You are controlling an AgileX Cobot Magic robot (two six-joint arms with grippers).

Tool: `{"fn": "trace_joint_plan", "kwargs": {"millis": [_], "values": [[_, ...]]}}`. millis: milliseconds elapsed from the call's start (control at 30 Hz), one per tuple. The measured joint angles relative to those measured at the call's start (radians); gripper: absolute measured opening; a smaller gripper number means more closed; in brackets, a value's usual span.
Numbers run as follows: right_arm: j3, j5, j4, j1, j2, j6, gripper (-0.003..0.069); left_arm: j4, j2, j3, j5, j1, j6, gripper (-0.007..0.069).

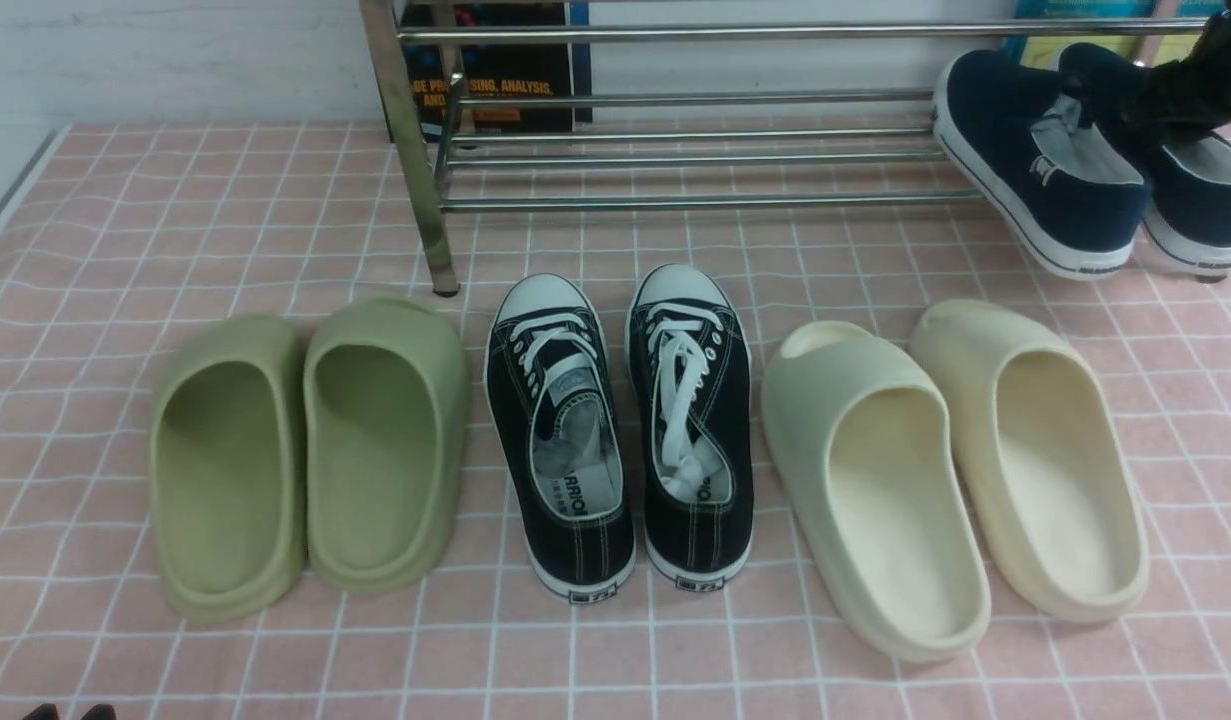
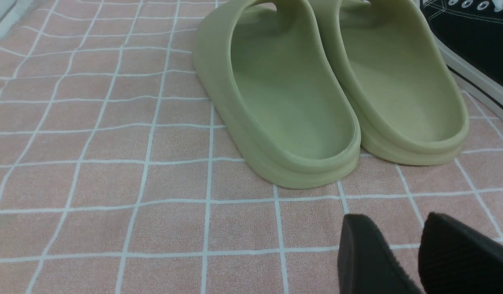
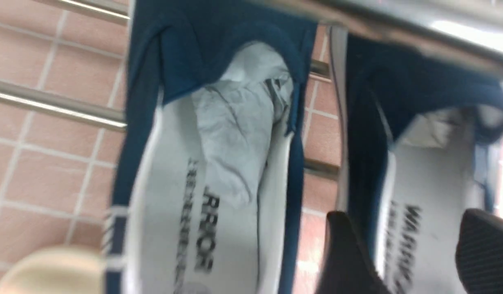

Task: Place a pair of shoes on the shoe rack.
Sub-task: Use the right arm to put a shoe into the shoe rack

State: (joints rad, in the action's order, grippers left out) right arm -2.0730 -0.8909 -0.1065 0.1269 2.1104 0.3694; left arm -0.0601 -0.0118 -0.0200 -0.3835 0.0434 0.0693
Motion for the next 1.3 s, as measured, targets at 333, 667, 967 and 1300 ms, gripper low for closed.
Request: {"fn": "trace_joint_plan", "kwargs": {"millis": [333,667,967,1300], "values": [[0.108,-0.231,0.0,0.103,-0.168,-0.06,0.0076,0.0,0.0,0.0,0.0,0.0,0.0,0.0239],[0.361,-0.217,-0.103,0.102,-0.095,-0.079,-0.0017,0.0,0.0,0.0,0.0,0.0,0.0,0.0239],[0.371,-0.012,-0.202,-0.013,-0.08,-0.007,-0.001,0.0,0.0,0.0,0.0,0.0,0.0,0.0239],[0.378,0.036,-0.236,-0.023,-0.09,-0.001,-0.0004,0.0,0.0,0.0,0.0,0.0,0.0,0.0239]]}}
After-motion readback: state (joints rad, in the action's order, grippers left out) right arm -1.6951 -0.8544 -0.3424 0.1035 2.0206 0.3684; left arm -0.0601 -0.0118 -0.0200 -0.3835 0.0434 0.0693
